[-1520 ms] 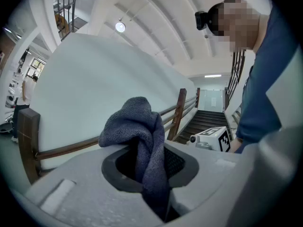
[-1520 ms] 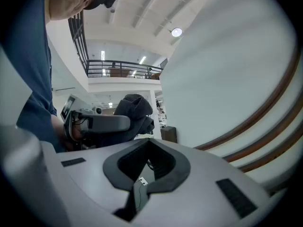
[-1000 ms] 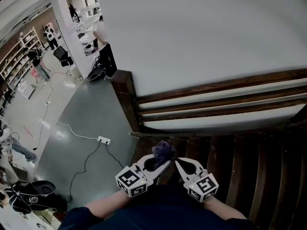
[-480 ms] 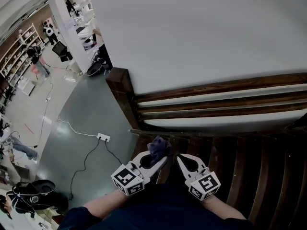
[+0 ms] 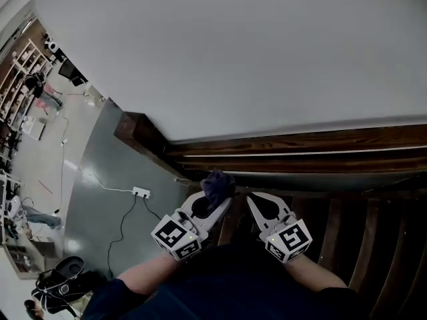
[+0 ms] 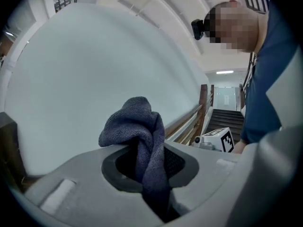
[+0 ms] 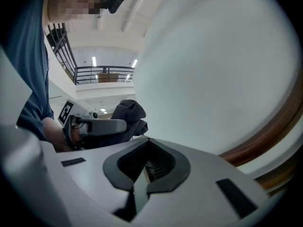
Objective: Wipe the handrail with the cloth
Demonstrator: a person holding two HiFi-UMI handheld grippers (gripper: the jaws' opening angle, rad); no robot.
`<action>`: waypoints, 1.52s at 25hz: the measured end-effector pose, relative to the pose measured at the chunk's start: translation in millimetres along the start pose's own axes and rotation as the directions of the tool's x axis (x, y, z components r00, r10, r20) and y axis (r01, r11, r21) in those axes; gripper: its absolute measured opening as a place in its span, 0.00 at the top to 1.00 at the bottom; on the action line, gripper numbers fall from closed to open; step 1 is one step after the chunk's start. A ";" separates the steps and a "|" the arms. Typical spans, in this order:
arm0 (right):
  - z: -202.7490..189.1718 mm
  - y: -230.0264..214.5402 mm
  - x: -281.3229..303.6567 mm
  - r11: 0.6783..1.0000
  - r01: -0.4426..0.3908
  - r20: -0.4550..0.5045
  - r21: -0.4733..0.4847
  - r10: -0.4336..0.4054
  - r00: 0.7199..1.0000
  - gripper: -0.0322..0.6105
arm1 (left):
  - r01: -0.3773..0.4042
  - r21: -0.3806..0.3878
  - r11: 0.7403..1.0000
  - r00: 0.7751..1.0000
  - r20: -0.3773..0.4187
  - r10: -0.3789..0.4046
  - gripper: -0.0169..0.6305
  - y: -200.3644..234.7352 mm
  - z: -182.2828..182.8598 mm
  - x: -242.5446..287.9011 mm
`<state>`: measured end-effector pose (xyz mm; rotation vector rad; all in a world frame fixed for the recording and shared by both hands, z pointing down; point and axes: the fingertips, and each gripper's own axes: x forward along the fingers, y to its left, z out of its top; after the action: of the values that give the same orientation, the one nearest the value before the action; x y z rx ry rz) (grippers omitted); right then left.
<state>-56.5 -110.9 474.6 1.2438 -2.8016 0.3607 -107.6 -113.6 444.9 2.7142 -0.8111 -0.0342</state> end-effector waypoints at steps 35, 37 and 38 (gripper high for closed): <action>-5.9 -240.2 -74.6 0.908 0.403 -0.019 0.115 -0.403 0.915 0.94 | 0.145 -0.188 0.971 0.910 -0.360 -0.205 0.85 31.1 -97.1 325.6; -8.2 -244.2 -80.2 0.903 0.412 -0.012 0.124 -0.414 0.910 0.94 | 0.151 -0.176 0.973 0.897 -0.388 -0.209 0.85 27.9 -103.4 337.7; -8.5 -245.1 -82.8 0.900 0.416 -0.007 0.130 -0.419 0.908 0.94 | 0.153 -0.171 0.973 0.892 -0.401 -0.210 0.85 26.7 -105.1 341.9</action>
<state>179.7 -207.7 517.4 1.8338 -2.4586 0.5040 176.8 -289.3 574.9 2.5223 -0.4100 0.4218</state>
